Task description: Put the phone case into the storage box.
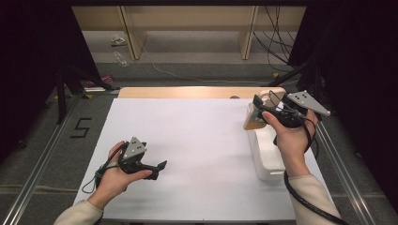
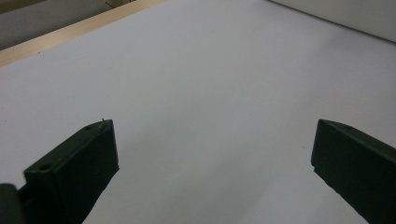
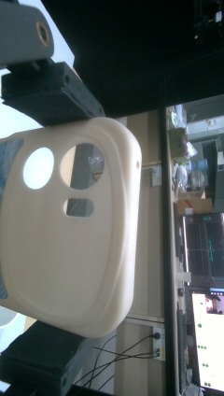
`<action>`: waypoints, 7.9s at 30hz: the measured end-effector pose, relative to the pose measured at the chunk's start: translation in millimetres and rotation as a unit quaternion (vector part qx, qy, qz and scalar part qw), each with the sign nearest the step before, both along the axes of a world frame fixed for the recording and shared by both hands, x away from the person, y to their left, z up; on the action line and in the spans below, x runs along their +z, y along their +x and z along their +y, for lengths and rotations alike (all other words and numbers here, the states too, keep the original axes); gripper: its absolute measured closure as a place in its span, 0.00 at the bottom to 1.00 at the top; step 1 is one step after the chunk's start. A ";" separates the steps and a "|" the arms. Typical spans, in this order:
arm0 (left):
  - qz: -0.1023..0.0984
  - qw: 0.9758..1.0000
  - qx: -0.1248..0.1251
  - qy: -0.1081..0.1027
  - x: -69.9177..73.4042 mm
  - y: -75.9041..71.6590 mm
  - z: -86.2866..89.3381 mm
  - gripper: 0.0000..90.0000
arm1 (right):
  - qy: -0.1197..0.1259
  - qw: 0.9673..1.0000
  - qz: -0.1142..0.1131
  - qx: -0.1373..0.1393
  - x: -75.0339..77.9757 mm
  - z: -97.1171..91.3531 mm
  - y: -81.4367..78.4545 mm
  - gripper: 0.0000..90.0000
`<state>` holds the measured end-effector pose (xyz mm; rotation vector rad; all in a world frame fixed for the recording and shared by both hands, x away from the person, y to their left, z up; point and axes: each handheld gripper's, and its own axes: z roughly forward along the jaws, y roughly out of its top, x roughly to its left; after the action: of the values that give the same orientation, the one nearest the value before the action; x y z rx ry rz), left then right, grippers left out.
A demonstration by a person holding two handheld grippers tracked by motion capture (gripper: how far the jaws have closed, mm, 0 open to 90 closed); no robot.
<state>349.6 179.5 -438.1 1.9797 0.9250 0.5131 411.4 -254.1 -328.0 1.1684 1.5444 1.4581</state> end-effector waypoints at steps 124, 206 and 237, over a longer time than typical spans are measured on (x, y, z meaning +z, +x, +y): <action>0.004 1.000 0.002 -0.004 -1.2 1.0 0.9 0.00 | -0.032 0.997 0.021 -0.067 -9.2 -27.0 45.9 0.13; 0.000 1.000 -0.012 -0.008 -2.3 -0.1 7.4 0.00 | -0.052 0.993 0.068 -0.078 -7.6 -25.2 98.6 0.13; 0.000 1.000 -0.012 -0.010 -2.4 0.2 7.6 0.00 | -0.057 0.991 0.091 -0.078 -17.7 -23.3 120.6 0.13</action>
<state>349.8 187.1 -440.4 1.9709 0.9028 0.4889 532.0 -277.4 -345.6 1.3519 1.5967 1.1741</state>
